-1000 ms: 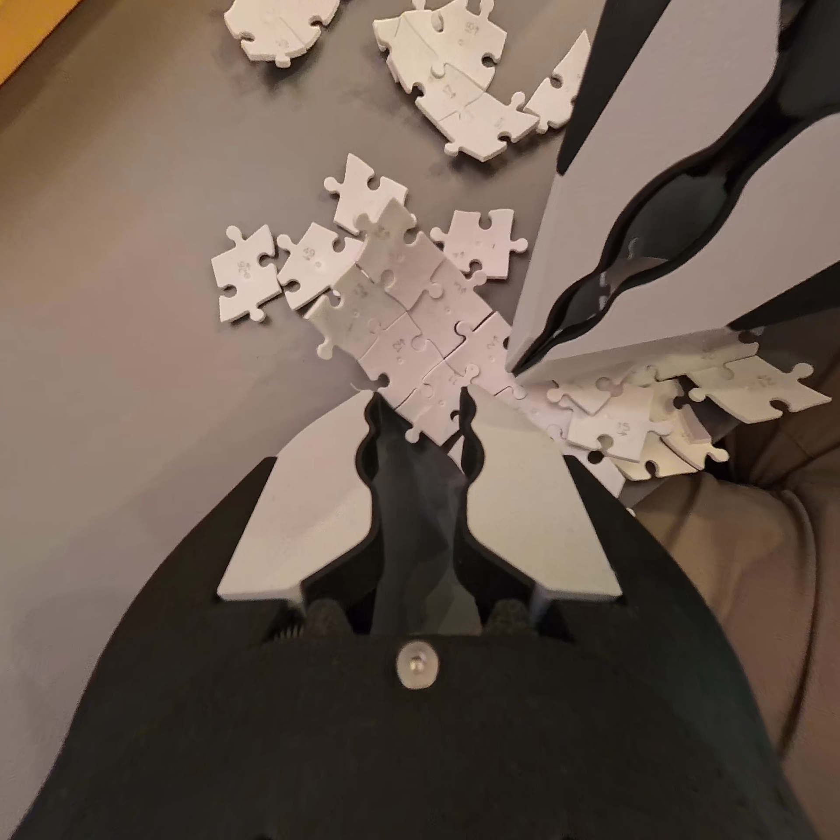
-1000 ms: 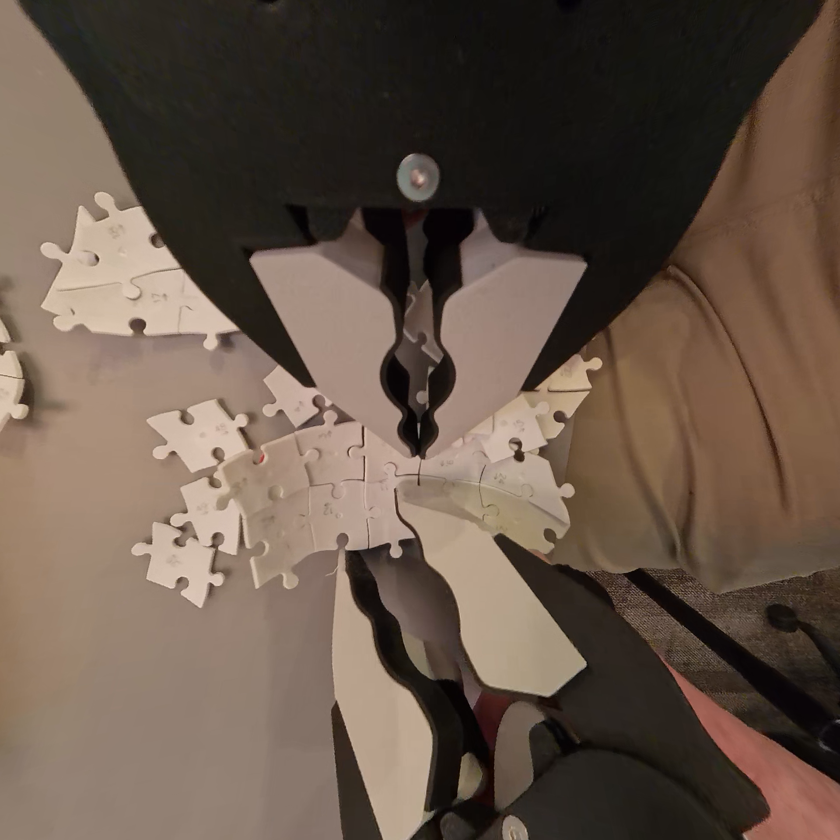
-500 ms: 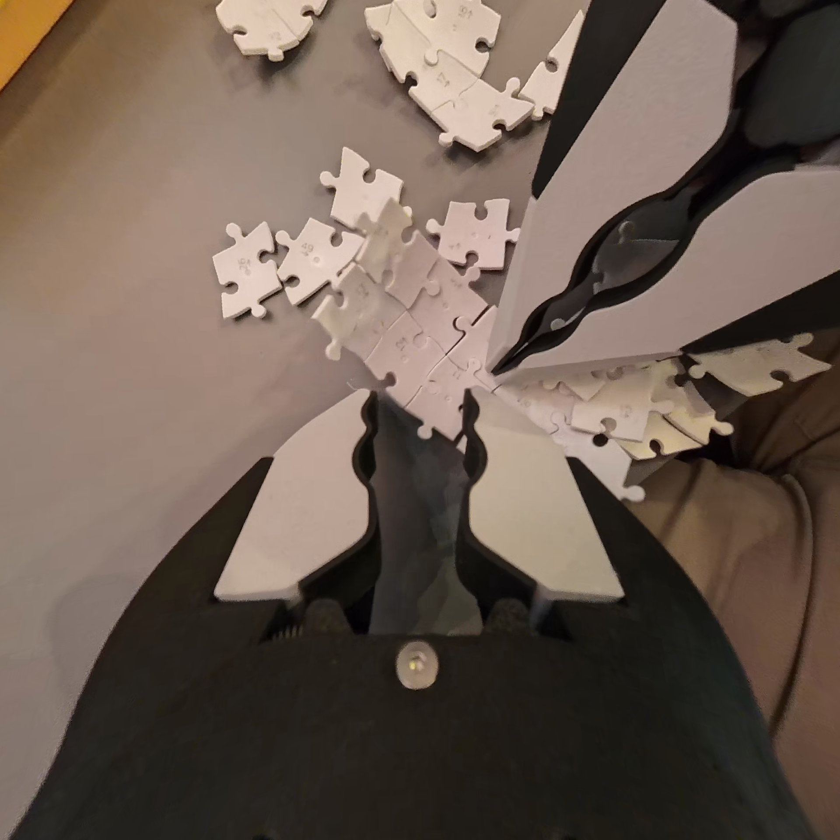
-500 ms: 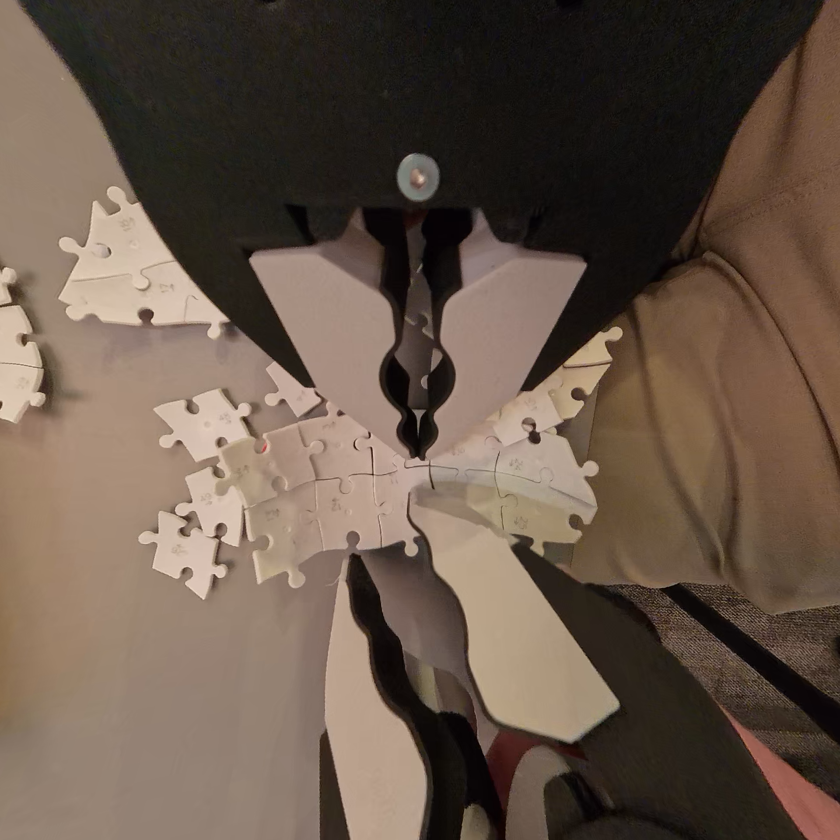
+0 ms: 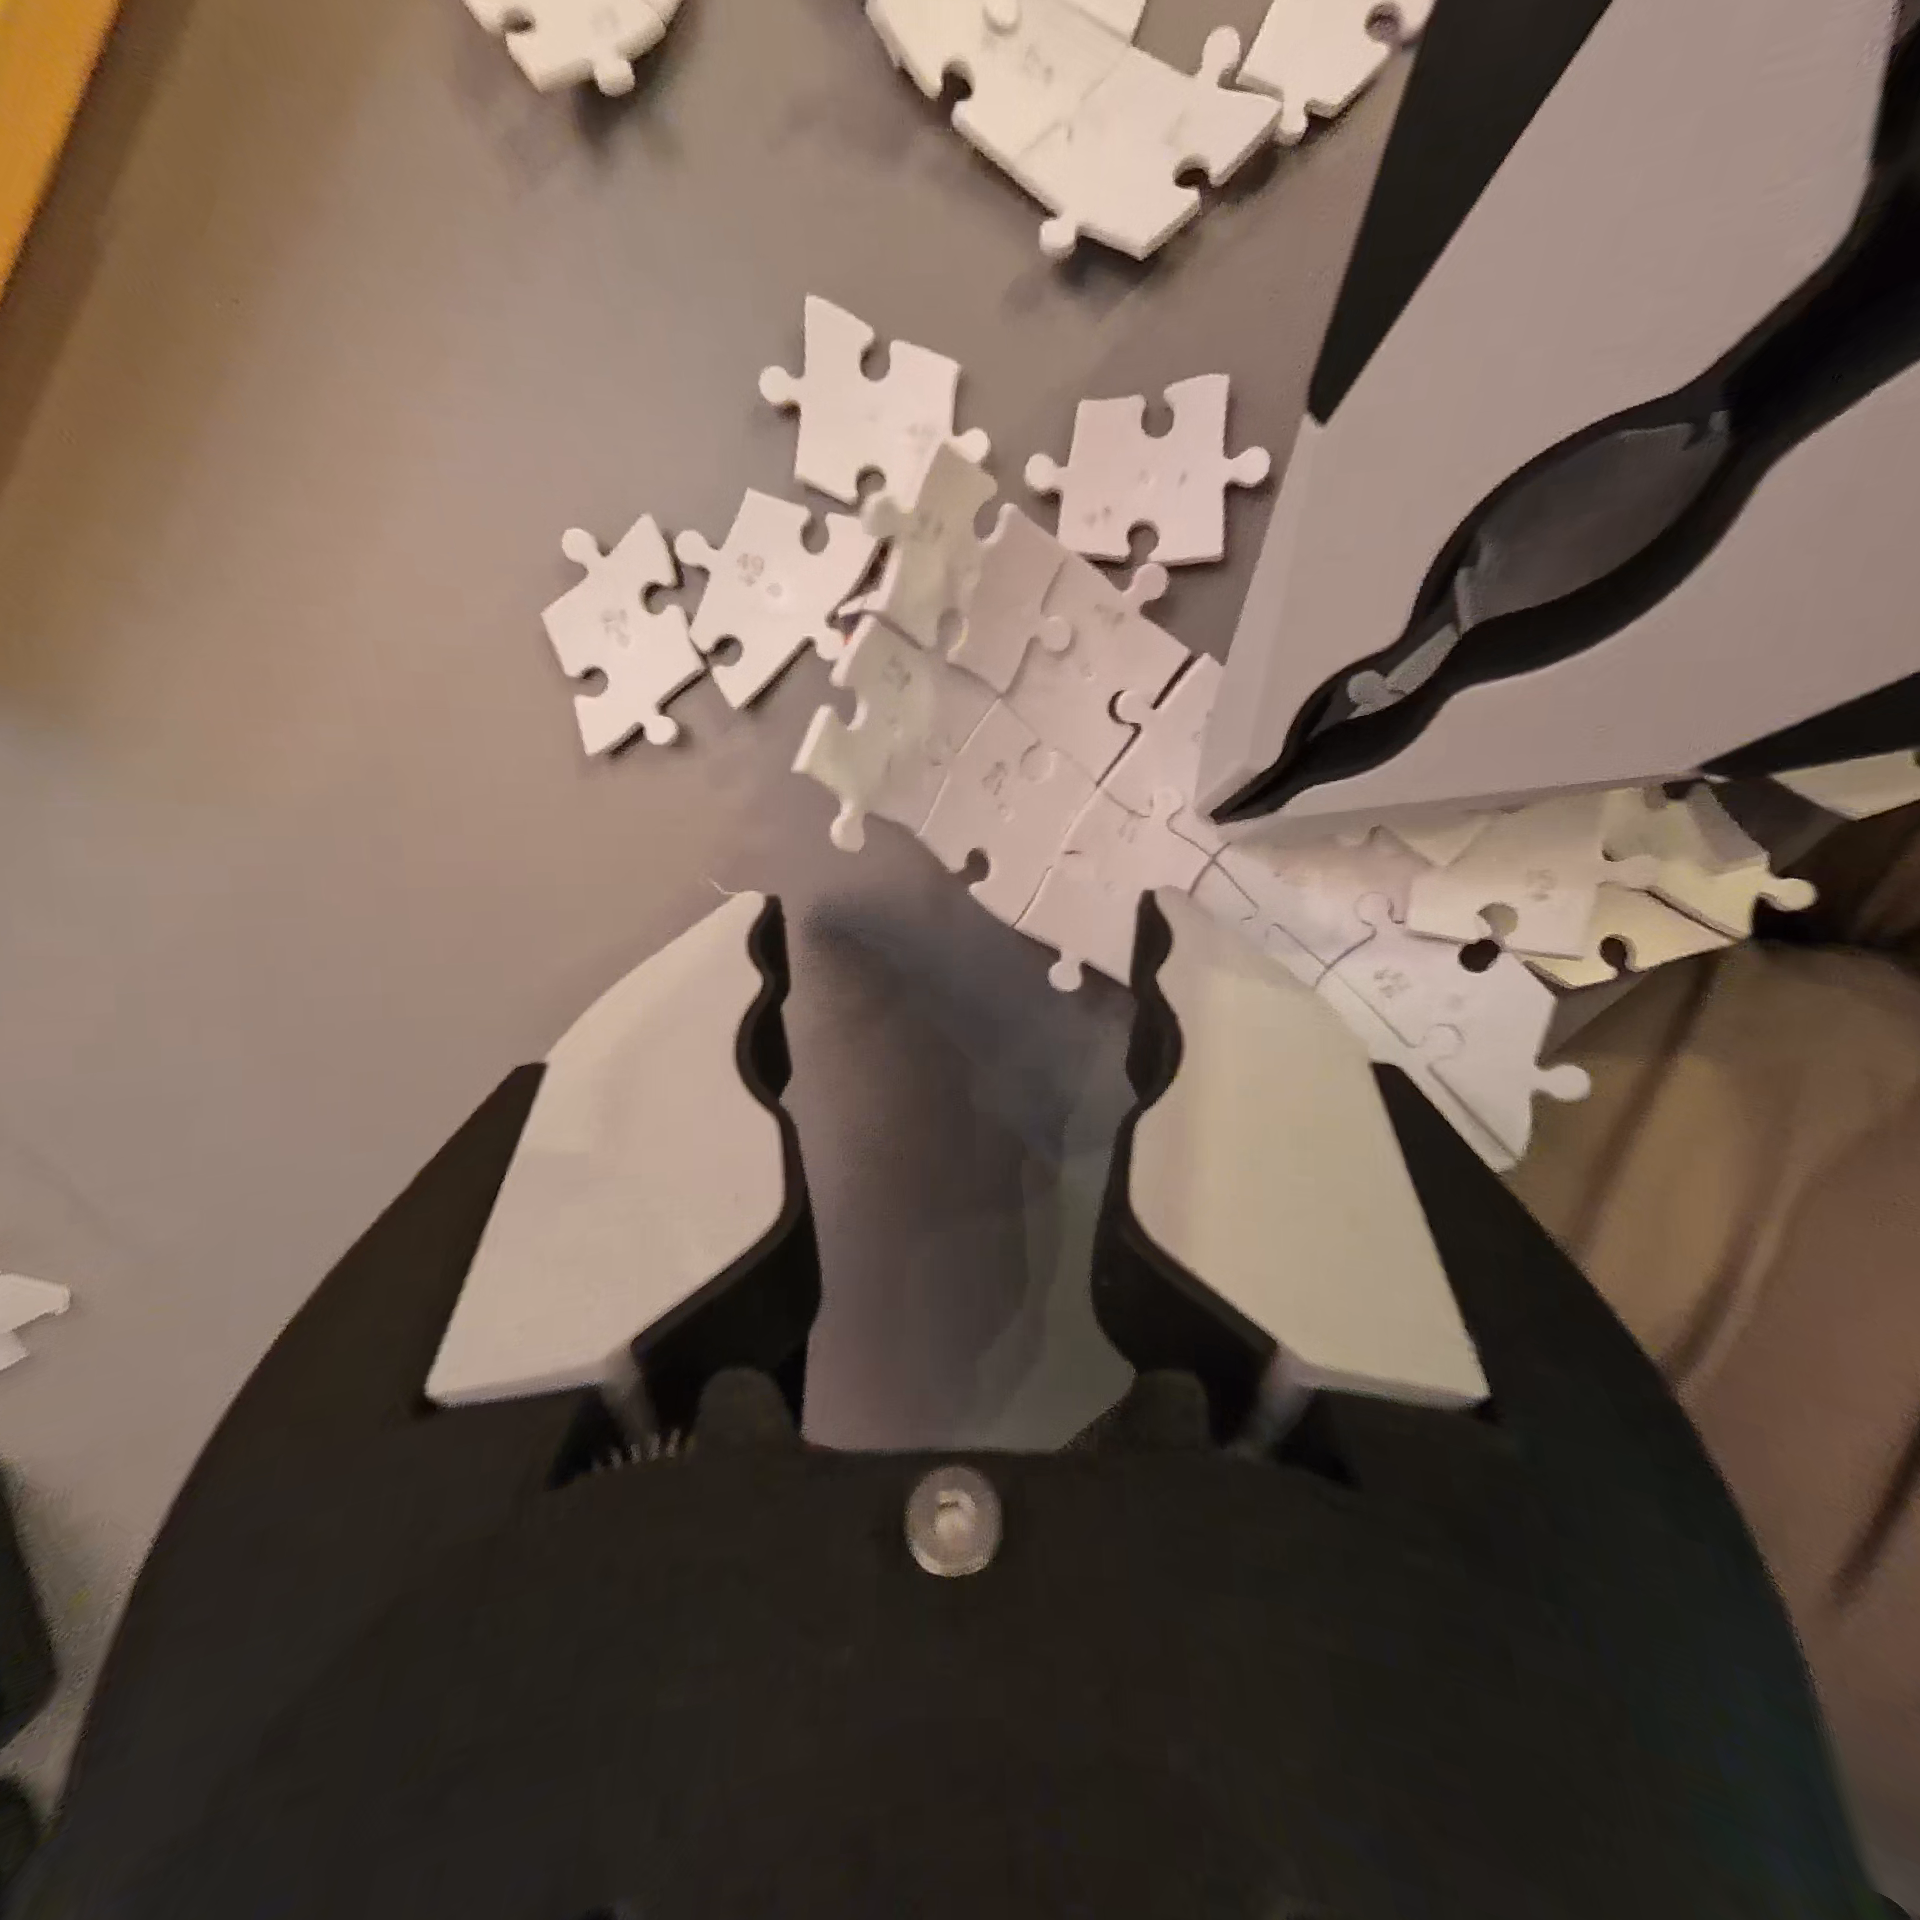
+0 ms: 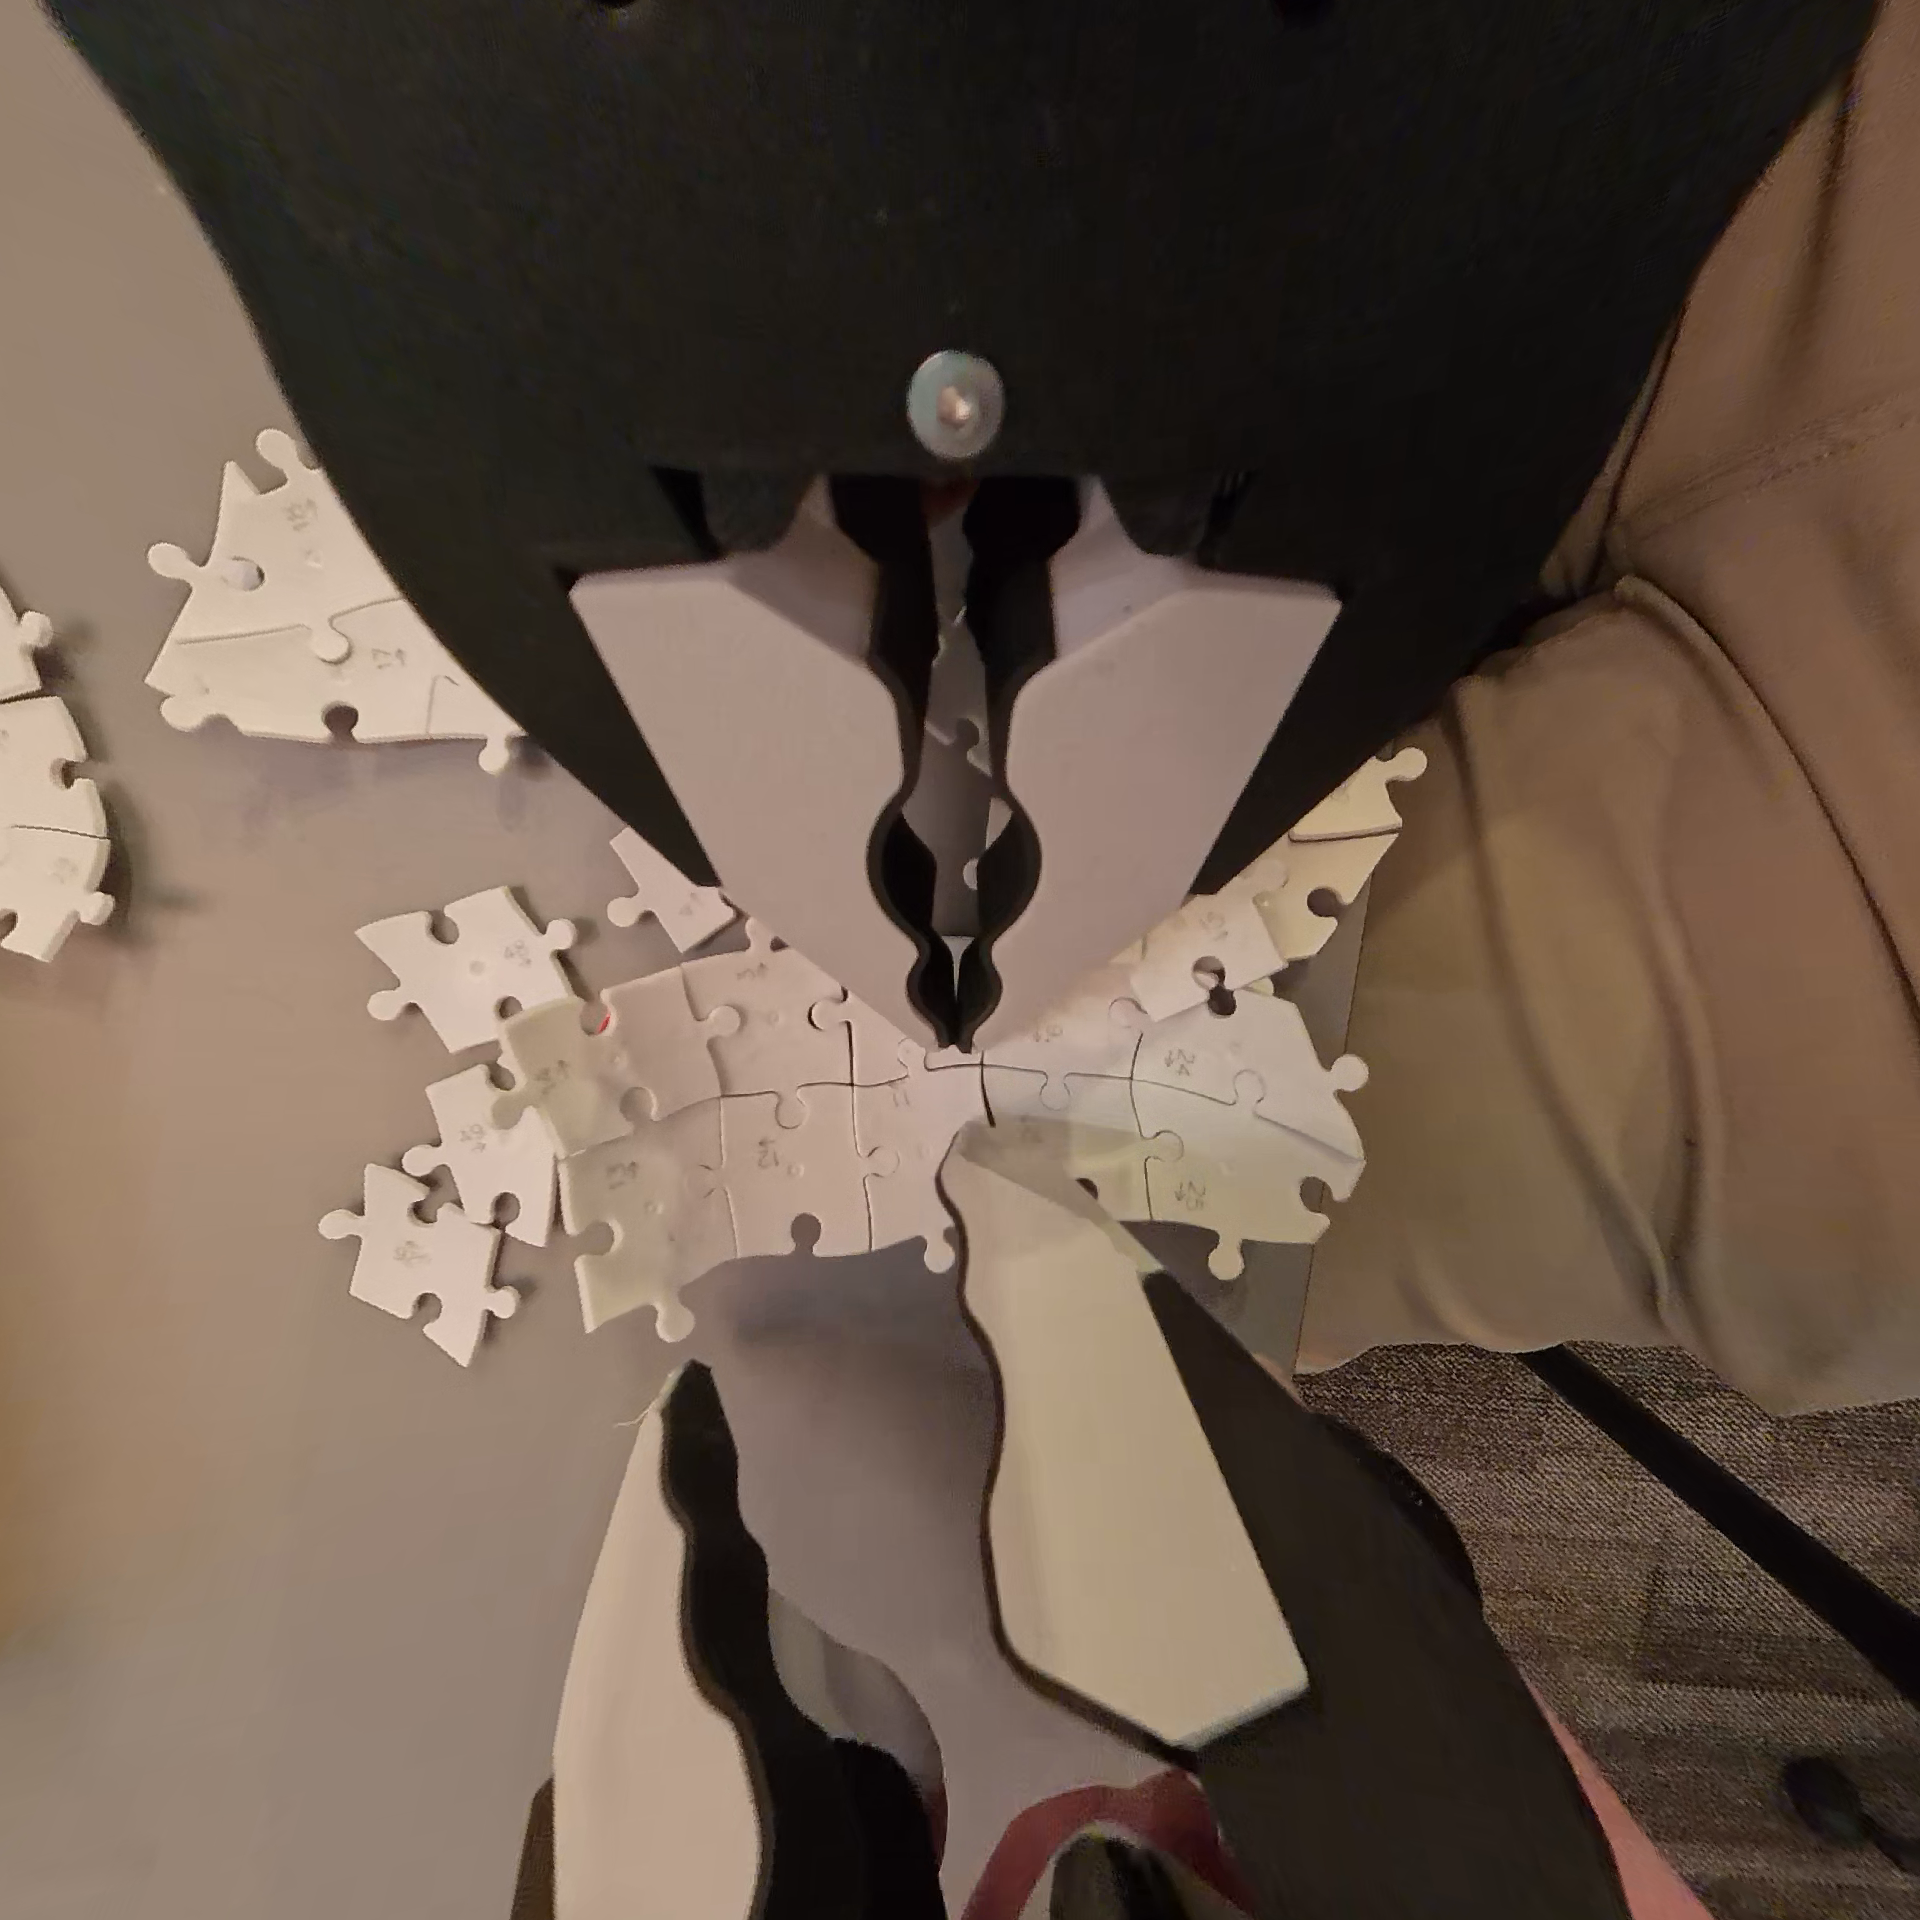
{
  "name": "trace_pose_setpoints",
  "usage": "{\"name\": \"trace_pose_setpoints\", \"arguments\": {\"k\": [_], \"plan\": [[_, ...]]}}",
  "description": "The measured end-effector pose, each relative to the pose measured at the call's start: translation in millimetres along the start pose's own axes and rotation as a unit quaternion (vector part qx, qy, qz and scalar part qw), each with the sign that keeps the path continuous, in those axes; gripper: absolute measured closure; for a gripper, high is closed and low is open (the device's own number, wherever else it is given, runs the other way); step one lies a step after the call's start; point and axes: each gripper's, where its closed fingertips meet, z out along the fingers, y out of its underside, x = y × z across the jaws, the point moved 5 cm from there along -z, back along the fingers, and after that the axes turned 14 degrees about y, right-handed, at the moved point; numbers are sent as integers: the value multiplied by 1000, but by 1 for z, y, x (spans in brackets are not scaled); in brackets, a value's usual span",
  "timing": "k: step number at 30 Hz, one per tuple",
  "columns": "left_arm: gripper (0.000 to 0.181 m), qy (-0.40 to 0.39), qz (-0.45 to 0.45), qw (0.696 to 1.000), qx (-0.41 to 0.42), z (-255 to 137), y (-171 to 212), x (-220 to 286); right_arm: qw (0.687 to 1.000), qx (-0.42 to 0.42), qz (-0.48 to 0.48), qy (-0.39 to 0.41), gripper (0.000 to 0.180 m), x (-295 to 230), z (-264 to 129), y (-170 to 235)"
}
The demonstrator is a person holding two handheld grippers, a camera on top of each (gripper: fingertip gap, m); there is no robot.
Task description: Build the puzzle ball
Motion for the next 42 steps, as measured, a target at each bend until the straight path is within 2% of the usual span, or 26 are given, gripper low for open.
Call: {"name": "trace_pose_setpoints", "arguments": {"k": [1,20,35,42], "plan": [[116,3,-1,1000,-3,2,1,1,1000,0,0,0,180,0,0,0],[114,4,-24,1000,6,4,5,0,1000,6,0,-18,180,-4,5,-8],[114,42,-72,996,21,-1,15,-3,995,-62,17,-79,180,-1,9,-14],[113,41,-75,996,18,-1,15,-3,994,-78,0,-81,180,-1,9,-16]]}}
